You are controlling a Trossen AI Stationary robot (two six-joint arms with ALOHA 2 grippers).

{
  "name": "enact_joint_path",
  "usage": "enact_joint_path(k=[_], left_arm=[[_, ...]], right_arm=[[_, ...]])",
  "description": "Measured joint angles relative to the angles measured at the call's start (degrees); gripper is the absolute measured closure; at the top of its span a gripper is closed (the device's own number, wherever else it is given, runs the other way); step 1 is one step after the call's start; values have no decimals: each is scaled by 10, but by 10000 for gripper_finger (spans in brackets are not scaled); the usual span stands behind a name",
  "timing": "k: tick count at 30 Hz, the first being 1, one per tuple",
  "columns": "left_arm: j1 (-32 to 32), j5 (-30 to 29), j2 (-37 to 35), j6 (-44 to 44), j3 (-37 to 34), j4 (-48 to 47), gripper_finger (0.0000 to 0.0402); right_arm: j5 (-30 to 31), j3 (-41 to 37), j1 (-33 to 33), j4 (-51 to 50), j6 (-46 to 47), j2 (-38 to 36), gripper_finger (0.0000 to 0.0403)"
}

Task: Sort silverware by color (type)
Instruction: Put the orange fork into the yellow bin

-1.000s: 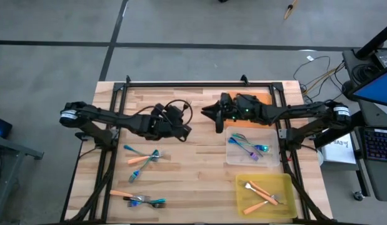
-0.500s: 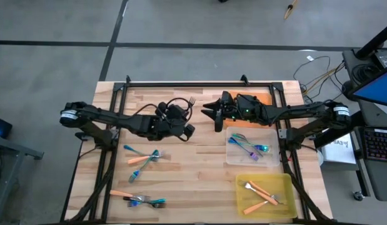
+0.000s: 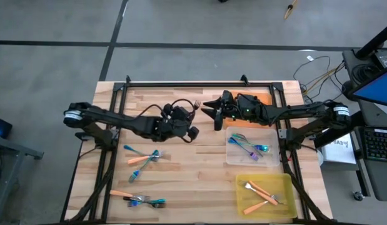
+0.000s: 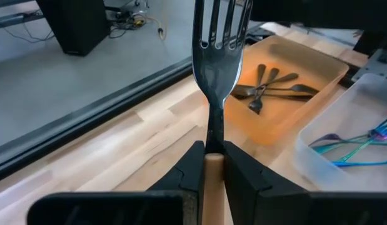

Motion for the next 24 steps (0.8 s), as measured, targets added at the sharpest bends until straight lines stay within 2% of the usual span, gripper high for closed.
enact_joint_path(k=[4,17,21,24], left_arm=[[0,3,15,8,2,23,376],[0,15,54,51,55,38,375],[0,15,60,50,56,37,375],[0,14,59,47,51,38,375]], right_arm=[[25,0,0,0,2,0,259],[50,0,0,-1,-3,0,280],[55,0,0,-3,-9,0,309],[55,1,0,-6,-10,0,350]])
